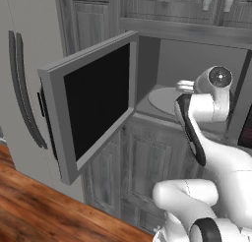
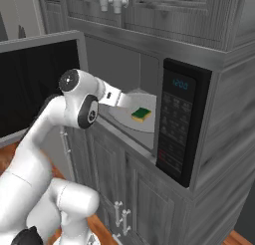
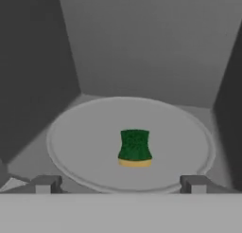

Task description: Place the sponge inside the microwave to prepare for sanitizing.

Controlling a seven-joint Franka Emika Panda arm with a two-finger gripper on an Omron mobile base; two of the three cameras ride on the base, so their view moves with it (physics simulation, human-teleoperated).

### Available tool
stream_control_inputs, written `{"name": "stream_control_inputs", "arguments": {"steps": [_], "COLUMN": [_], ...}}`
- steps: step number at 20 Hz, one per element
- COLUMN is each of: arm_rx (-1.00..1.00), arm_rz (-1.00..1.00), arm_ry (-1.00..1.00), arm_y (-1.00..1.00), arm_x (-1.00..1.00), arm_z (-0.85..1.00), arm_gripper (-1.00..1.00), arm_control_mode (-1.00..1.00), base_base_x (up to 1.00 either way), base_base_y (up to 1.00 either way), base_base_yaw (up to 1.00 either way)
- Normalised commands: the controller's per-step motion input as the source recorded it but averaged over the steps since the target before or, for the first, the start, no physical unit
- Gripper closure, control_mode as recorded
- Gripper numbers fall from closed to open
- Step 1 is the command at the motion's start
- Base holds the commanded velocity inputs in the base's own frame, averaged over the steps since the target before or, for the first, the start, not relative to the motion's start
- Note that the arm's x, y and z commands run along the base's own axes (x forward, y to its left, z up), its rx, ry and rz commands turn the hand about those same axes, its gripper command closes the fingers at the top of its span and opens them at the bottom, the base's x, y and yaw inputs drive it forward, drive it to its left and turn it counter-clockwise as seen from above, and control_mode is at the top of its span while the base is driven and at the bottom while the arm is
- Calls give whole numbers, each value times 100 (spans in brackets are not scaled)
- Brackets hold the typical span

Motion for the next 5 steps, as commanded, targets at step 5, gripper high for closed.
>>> {"name": "stream_control_inputs", "arguments": {"steps": [5], "arm_rx": [0], "arm_rz": [12], "arm_ry": [-2], "arm_y": [35], "arm_x": [-100], "arm_z": [6], "arm_gripper": [-100], "arm_control_mode": [-100], "base_base_x": [0], "base_base_y": [0], "base_base_yaw": [0]}}
